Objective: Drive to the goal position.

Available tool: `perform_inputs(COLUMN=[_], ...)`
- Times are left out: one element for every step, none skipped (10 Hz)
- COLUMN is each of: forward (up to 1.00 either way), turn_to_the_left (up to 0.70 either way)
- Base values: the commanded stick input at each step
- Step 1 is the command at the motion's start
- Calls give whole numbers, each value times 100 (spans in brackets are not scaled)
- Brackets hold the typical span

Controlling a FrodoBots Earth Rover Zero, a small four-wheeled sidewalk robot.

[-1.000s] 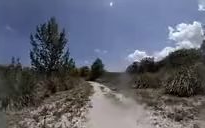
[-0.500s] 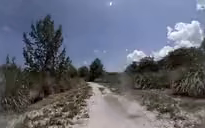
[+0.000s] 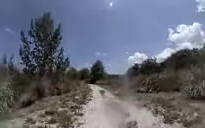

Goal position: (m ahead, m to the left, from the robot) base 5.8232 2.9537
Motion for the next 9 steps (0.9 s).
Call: perform_inputs(forward=[85, 85, 85, 85, 85, 85, 85, 85, 85], turn_to_the_left=[-1, -1, -1, -1, -1, -1, -1, -1, -1])
